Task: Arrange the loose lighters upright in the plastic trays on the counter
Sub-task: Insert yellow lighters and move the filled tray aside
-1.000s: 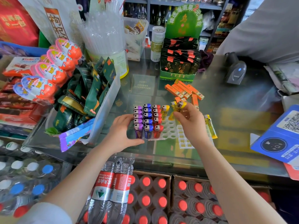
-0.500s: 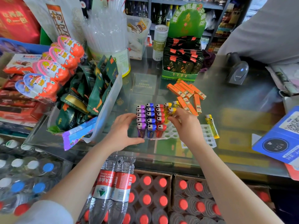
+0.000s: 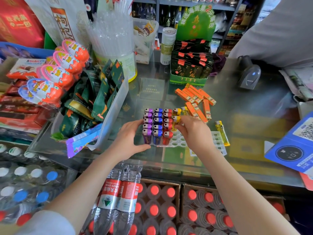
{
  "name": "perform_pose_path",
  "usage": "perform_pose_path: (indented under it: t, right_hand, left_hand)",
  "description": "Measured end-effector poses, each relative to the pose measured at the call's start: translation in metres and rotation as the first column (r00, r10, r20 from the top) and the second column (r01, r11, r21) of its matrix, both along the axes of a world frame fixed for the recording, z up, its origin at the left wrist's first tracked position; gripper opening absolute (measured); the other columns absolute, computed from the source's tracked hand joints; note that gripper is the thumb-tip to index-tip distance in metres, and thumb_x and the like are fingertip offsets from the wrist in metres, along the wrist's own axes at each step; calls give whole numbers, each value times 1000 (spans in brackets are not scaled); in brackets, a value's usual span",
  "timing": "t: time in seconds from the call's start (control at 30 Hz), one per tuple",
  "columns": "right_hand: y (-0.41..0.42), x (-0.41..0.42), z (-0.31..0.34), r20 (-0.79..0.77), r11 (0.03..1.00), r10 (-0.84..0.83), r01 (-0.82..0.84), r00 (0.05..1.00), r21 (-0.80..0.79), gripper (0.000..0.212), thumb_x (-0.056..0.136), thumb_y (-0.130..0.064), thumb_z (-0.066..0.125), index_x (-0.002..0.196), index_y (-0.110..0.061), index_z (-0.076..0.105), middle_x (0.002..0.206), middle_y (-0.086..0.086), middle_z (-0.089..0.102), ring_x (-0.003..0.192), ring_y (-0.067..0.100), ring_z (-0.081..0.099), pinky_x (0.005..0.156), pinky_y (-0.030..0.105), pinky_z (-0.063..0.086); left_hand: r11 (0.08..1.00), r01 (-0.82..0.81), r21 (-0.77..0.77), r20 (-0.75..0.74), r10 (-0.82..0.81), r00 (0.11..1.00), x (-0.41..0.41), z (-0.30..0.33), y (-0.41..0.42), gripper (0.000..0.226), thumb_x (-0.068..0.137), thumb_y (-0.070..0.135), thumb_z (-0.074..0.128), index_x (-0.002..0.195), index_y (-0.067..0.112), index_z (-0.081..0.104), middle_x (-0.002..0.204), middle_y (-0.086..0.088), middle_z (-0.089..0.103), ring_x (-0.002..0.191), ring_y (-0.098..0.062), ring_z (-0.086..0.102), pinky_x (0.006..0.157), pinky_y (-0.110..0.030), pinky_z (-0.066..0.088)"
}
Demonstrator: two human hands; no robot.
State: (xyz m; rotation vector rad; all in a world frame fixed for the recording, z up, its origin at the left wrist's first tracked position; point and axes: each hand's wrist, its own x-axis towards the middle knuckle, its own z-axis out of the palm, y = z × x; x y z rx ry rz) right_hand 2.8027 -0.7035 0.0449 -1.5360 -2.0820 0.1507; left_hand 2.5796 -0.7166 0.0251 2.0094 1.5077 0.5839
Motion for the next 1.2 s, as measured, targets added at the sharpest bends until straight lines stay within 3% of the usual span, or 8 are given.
perform_pose_path:
  t: [0.17, 0.43, 0.6, 0.7, 0.9, 0.97, 1.07, 1.2]
  right_hand:
    - [1, 1, 0, -193, 971, -90, 44, 977, -234, 15, 83, -18, 65, 90, -6, 67, 81, 1, 66, 67, 17, 56, 61, 28, 46]
    - [10, 12, -12, -1, 974, -206, 206, 978, -92, 17, 90, -10, 48, 100, -5, 61, 102, 14, 63, 80, 35, 59, 53, 31, 42]
    - [28, 6, -11, 119, 909, -324, 344, 938, -235, 21, 91, -10, 47, 109, -3, 54, 112, 18, 58, 97, 36, 55, 63, 35, 43]
    - [32, -1, -10, 149, 886, -322, 353, 935, -302, 23, 91, -9, 50, 113, -2, 51, 112, 19, 57, 97, 36, 56, 64, 33, 40]
    - [42, -2, -2, 134, 832, -292, 321, 947, -453, 24, 87, -15, 56, 110, -7, 56, 107, 15, 62, 92, 32, 58, 68, 34, 45]
    - [42, 0, 1, 58, 816, -307, 294, 950, -497, 25, 86, -17, 58, 110, -10, 57, 106, 12, 63, 91, 30, 58, 70, 35, 47]
    - [34, 2, 7, -218, 869, -324, 199, 920, -453, 24, 86, -16, 60, 109, -10, 57, 98, 4, 61, 88, 24, 55, 72, 31, 43]
    - [14, 3, 11, -524, 915, -299, 85, 798, -393, 12, 84, -17, 61, 82, -21, 50, 76, -4, 53, 73, 21, 52, 65, 30, 44]
  left_hand:
    - [1000, 23, -18, 18, -22, 1000, 2, 5, 1, 83, 68, 32, 77, 137, 21, 32, 138, 1, 40, 129, -15, 28, 104, -32, 23]
    - [997, 37, -74, 91, -30, 995, 5, 9, 4, 84, 67, 31, 77, 137, 27, 30, 137, 4, 41, 129, -13, 31, 105, -35, 27]
    - [998, 38, -53, 76, -34, 997, 5, 11, 1, 85, 67, 29, 78, 136, 26, 30, 130, 10, 41, 124, -5, 29, 103, -30, 26]
    - [999, 22, -27, 55, -21, 998, 3, 14, -1, 86, 66, 27, 79, 136, 24, 30, 120, 16, 36, 118, -1, 27, 97, -23, 24]
    - [999, -8, -34, 48, 10, 999, -3, 13, -7, 90, 64, 28, 80, 138, 22, 29, 127, 13, 39, 125, -7, 31, 100, -24, 24]
    - [999, -11, -34, 49, 13, 999, -4, 15, -9, 90, 64, 28, 81, 138, 22, 29, 123, 16, 36, 121, -3, 30, 100, -22, 24]
    - [999, -12, -31, 57, 14, 998, -4, 17, -12, 88, 65, 26, 81, 137, 23, 30, 119, 19, 34, 116, 1, 28, 96, -19, 23]
    - [999, -8, -46, 73, 11, 997, -4, 16, -13, 89, 65, 27, 80, 138, 23, 29, 122, 17, 35, 118, 0, 27, 98, -22, 23]
